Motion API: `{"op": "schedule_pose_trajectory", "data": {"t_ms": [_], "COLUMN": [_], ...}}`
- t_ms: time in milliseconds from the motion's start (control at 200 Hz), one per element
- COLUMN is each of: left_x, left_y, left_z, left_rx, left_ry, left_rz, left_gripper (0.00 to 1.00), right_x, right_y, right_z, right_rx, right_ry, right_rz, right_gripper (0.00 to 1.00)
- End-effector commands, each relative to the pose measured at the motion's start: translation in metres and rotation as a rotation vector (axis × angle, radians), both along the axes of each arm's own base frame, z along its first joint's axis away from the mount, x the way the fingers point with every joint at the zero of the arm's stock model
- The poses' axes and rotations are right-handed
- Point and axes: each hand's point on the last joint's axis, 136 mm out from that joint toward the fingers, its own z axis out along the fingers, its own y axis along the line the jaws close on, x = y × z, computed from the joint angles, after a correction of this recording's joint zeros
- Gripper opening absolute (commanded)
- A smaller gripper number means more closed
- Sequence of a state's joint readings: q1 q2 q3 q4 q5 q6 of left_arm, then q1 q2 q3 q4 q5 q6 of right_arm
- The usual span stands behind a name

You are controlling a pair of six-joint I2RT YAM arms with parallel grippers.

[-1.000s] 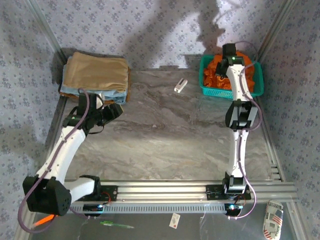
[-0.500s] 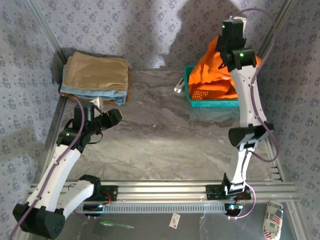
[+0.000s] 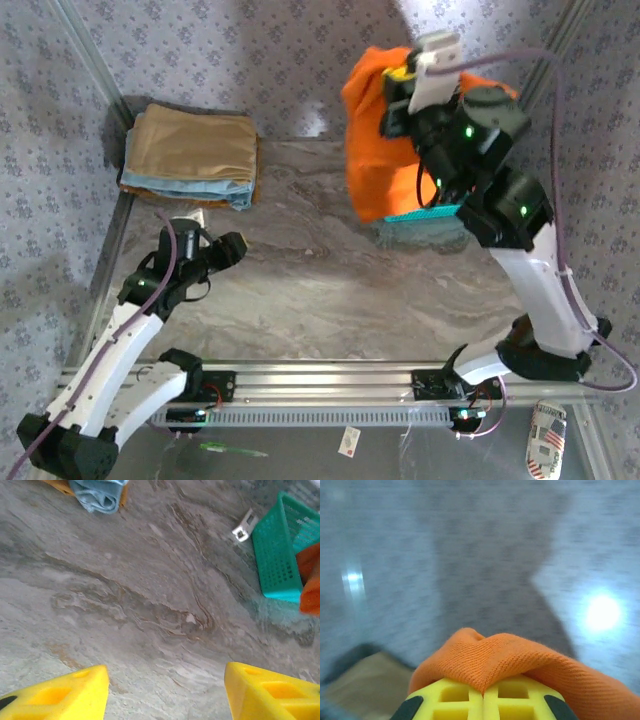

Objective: Fold and stack the trousers

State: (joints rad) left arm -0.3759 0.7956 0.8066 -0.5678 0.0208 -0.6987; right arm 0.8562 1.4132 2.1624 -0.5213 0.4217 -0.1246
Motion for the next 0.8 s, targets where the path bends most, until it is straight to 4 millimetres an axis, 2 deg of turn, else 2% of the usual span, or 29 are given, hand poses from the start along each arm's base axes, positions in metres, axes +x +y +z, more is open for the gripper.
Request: {"op": "schedule_pose_trajectory", "data": {"t_ms": [0,15,35,70,105,150,205,275,375,425,485,620,710,765,775,795], "left_x": [-0.004,-0.005,-0.006,-0.010,-0.013,-0.020,-0.026,-0.031,-0.030,-0.027,-0.022,-0.020,-0.027,-0.033,-0.034,-0.036], "left_y": [0.020,0.024,0.028,0.037,0.046,0.056,0.067,0.075,0.069,0.060,0.045,-0.003,-0.044,-0.069,-0.072,-0.082], "left_z": [0.020,0.022,0.026,0.033,0.040,0.046,0.051,0.056,0.057,0.050,0.038,0.010,-0.006,-0.018,-0.021,-0.025], "left_rx": [0.001,0.001,0.001,-0.001,-0.002,0.001,0.008,0.013,0.003,0.002,0.004,0.131,0.293,0.381,0.395,0.421], "left_ry": [-0.066,-0.072,-0.081,-0.097,-0.111,-0.116,-0.115,-0.117,-0.121,-0.091,-0.034,0.053,0.063,0.083,0.088,0.092], "left_rz": [0.111,0.128,0.150,0.190,0.225,0.263,0.302,0.329,0.291,0.249,0.176,-0.012,-0.141,-0.207,-0.212,-0.234], "left_gripper": [0.66,0.68,0.70,0.74,0.78,0.81,0.83,0.84,0.85,0.87,0.89,0.92,0.95,0.99,0.99,0.99], "right_x": [-0.042,-0.045,-0.051,-0.062,-0.068,-0.070,-0.073,-0.069,-0.056,-0.045,-0.027,0.010,0.025,0.033,0.033,0.035], "right_y": [0.090,0.101,0.116,0.138,0.151,0.159,0.161,0.148,0.117,0.096,0.065,-0.019,-0.068,-0.093,-0.097,-0.107], "right_z": [-0.056,-0.071,-0.092,-0.130,-0.162,-0.199,-0.223,-0.236,-0.240,-0.241,-0.251,-0.299,-0.334,-0.346,-0.357,-0.365], "right_rx": [-0.104,-0.122,-0.154,-0.225,-0.280,-0.332,-0.344,-0.326,-0.271,-0.230,-0.182,-0.072,0.003,0.053,0.051,0.069], "right_ry": [0.093,0.127,0.171,0.246,0.312,0.394,0.455,0.491,0.524,0.540,0.575,0.730,0.830,0.861,0.886,0.902], "right_rz": [0.396,0.429,0.472,0.537,0.543,0.531,0.533,0.482,0.397,0.329,0.213,-0.094,-0.255,-0.334,-0.349,-0.384], "right_gripper": [0.00,0.01,0.06,0.24,0.45,0.56,0.63,0.70,0.74,0.76,0.78,0.82,0.83,0.85,0.86,0.87]}}
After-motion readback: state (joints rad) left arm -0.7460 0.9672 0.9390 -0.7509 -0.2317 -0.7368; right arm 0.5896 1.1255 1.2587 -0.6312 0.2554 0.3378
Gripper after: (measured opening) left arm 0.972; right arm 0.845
